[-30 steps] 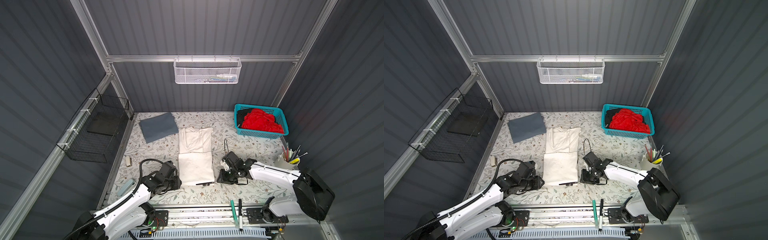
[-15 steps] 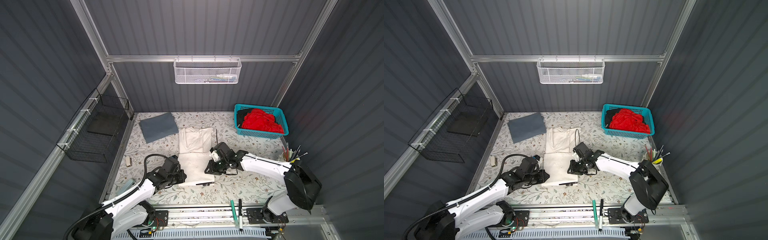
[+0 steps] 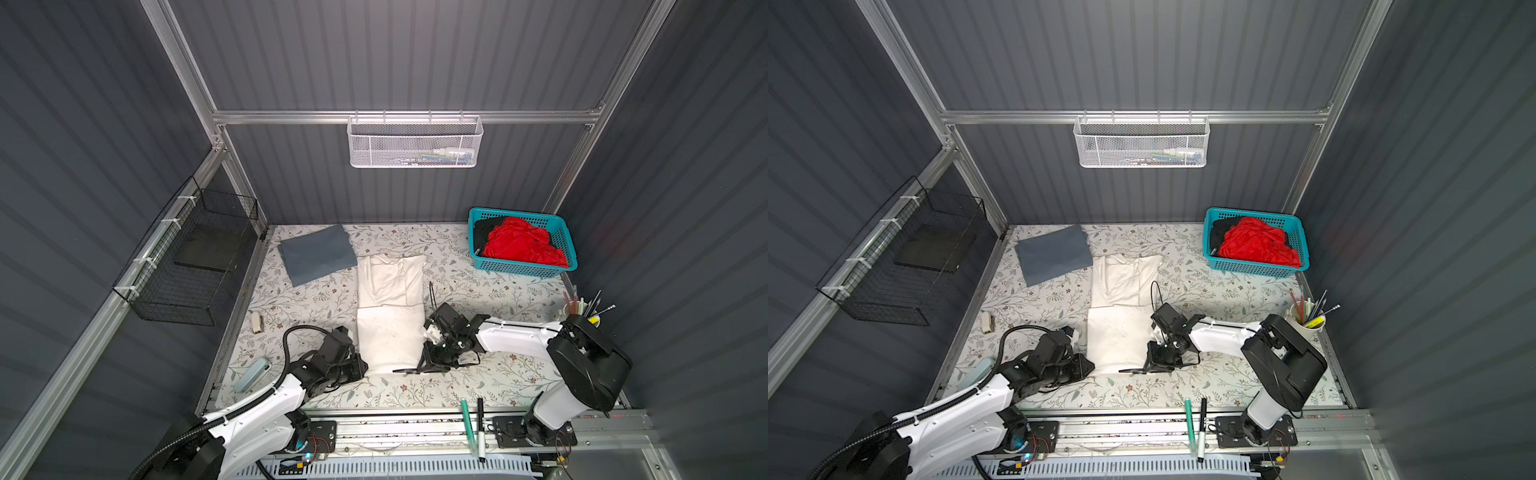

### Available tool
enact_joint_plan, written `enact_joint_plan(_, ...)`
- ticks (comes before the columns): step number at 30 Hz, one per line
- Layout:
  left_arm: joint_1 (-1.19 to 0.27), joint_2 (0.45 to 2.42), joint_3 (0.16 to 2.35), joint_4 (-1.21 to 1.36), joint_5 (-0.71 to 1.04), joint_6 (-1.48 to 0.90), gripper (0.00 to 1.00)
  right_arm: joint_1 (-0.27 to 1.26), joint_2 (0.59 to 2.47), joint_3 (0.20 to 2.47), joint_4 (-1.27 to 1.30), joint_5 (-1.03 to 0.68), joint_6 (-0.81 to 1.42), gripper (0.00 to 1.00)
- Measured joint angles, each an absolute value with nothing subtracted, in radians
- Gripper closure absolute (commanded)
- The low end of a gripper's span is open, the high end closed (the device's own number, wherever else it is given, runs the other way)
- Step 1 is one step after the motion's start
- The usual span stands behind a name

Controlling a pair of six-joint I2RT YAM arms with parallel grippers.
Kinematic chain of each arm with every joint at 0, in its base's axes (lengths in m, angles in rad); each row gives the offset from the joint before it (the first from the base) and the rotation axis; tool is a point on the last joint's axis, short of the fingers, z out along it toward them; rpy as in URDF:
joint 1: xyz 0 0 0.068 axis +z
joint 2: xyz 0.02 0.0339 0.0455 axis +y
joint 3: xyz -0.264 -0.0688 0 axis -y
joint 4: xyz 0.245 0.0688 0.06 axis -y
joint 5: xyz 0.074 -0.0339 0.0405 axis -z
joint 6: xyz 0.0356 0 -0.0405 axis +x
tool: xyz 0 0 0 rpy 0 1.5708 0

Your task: Fold and stack the t-shirts

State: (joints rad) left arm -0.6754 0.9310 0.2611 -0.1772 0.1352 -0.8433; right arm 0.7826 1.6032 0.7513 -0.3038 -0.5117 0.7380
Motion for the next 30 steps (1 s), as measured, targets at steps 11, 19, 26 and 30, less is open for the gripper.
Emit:
enact_joint_plan(11,-0.675,0.842,0.375,-0.526,0.056,-0.899,0.59,0.785,1.454,0.697,-0.460,-0.393,0.742,0.72)
enact_joint_plan(19,-0.675,0.889,0.364,-0.495,0.179,-0.901,0.53,0.785,1.398,0.673,-0.475,-0.331,0.752,0.69)
enact_joint_plan(26,-0.675,0.978,0.367,-0.408,0.235,-0.893,0.54,0.785,1.414,0.673,-0.422,-0.339,0.760,0.66)
enact_joint_plan(30,-0.675,1.005,0.369,-0.371,0.250,-0.891,0.58,0.785,1.428,0.673,-0.389,-0.355,0.767,0.63)
